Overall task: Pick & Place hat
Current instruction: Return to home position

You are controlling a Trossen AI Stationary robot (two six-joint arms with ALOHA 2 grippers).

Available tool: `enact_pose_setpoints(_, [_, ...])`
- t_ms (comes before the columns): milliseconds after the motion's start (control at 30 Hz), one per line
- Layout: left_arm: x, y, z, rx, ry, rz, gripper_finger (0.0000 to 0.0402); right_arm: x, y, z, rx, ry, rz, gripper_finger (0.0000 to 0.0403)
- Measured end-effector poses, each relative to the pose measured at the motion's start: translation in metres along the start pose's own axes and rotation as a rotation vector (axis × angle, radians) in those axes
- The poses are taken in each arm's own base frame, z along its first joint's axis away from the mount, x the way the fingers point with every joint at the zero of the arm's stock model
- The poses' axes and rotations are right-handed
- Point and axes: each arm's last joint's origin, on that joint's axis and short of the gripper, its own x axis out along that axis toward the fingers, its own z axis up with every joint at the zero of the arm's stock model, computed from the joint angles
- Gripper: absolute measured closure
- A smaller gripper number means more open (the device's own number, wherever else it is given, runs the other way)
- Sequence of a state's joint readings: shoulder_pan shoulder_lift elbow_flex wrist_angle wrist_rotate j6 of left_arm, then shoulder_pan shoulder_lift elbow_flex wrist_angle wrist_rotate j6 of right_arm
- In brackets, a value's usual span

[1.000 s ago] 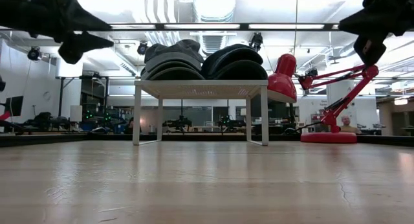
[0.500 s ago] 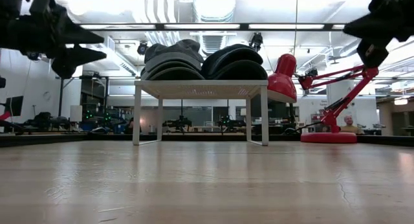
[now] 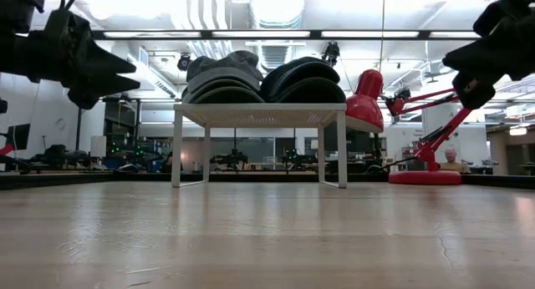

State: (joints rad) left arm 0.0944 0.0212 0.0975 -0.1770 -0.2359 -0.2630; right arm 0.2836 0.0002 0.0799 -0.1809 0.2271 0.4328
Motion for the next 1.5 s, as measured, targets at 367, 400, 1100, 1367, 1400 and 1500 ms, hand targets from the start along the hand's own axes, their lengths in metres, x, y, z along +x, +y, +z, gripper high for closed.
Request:
enact_pose_setpoints(367, [0.0036, 0.0013, -0.0067, 0.077, -0.001, 0.013, 0.0179, 0.0017, 0.0016, -0.0008, -0.14, -0.025, 0.059, 0.0376])
enact_pose_setpoints(400, [0.0036, 0.0013, -0.0068, 0.082, -0.001, 0.013, 0.0179, 0.0018, 0.0016, -0.0008, -0.141, -0.026, 0.059, 0.0376])
enact_pose_setpoints(1100, [0.0042, 0.0016, -0.0081, 0.022, -0.003, 0.016, 0.0179, 0.0021, 0.0014, -0.0011, -0.162, -0.026, 0.056, 0.0376])
enact_pose_setpoints(1367, [0.0042, 0.0016, -0.0083, 0.021, -0.003, 0.015, 0.0179, 0.0021, 0.0014, -0.0011, -0.162, -0.026, 0.055, 0.0376])
enact_pose_setpoints(1400, [0.0043, 0.0017, -0.0084, 0.021, -0.002, 0.016, 0.0179, 0.0021, 0.0014, -0.0011, -0.162, -0.026, 0.055, 0.0376])
enact_pose_setpoints(1500, [0.0043, 0.0017, -0.0084, 0.021, -0.002, 0.016, 0.0179, 0.0021, 0.0014, -0.0011, -0.162, -0.026, 0.055, 0.0376])
